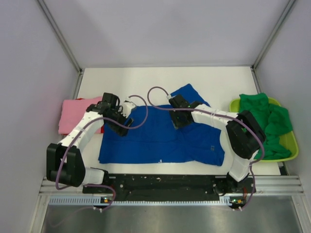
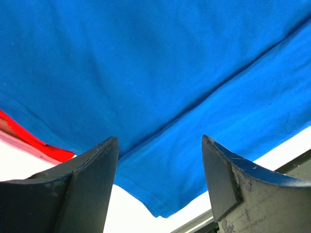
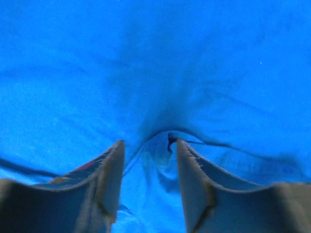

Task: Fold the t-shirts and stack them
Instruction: Fold the flattened tshirt in 1/3 of the way

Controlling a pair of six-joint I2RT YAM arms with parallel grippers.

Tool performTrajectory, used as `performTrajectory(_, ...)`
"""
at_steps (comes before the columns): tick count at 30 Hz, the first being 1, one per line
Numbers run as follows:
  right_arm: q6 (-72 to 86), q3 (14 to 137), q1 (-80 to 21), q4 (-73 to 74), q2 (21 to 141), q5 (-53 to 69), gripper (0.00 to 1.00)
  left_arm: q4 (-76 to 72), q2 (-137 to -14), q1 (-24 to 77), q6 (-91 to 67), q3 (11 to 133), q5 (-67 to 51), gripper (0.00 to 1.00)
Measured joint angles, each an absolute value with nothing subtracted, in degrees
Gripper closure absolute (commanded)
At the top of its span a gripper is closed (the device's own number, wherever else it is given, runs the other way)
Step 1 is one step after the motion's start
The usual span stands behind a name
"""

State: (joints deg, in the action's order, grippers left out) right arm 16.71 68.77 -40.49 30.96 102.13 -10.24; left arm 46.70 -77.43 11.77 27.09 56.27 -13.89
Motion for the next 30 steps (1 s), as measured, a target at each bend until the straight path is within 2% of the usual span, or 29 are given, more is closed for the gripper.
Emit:
performTrajectory(2, 15.8, 68.7, -40.5, 30.3, 102.1, -9.0, 0.34, 46.8, -78.1, 12.2, 27.1, 56.4, -14.7, 0.27)
performTrajectory(4, 15.6, 68.5, -40.5, 29.9, 101.5, -8.9, 0.33, 47.3, -78.9, 13.5, 27.0, 57.2, -15.3, 0.28)
performTrajectory(6, 15.8, 66.9, -39.9, 29.5, 98.5, -9.2, 0.38, 48.1, -80.1, 16.3, 26.5, 59.6, -15.6, 0.34)
performTrajectory(9, 17.5, 64.0, -37.1, 29.6, 90.8, -9.1, 0.54, 48.0, -82.6, 22.6, 24.5, 65.4, -16.2, 0.49)
performTrajectory(11, 19.5, 62.6, -32.3, 29.4, 85.3, -9.1, 0.57, 46.9, -85.5, 27.7, 22.7, 70.7, -17.5, 0.53)
performTrajectory(13, 22.0, 61.1, -26.2, 28.9, 81.6, -9.1, 0.54, 45.4, -89.0, 31.7, 21.0, 75.4, -19.0, 0.52)
performTrajectory(15, 23.8, 59.5, -21.3, 28.5, 80.5, -8.8, 0.50, 43.9, -94.0, 35.5, 19.2, 80.5, -21.3, 0.46)
performTrajectory(19, 25.8, 55.4, -15.9, 29.1, 82.2, -7.4, 0.52, 39.3, -104.1, 40.2, 15.0, 87.3, -25.5, 0.40)
performTrajectory(22, 25.7, 54.2, -14.6, 29.0, 84.9, -5.7, 0.60, 36.0, -111.1, 42.2, 12.1, 90.5, -28.1, 0.40)
performTrajectory(25, 25.6, 54.0, -13.9, 28.0, 87.4, -3.4, 0.62, 34.7, -116.9, 43.5, 10.9, 94.2, -28.8, 0.40)
performTrajectory(30, 25.6, 53.2, -13.7, 25.8, 88.6, 0.6, 0.66, 33.5, -123.1, 44.6, 10.2, 97.5, -28.9, 0.46)
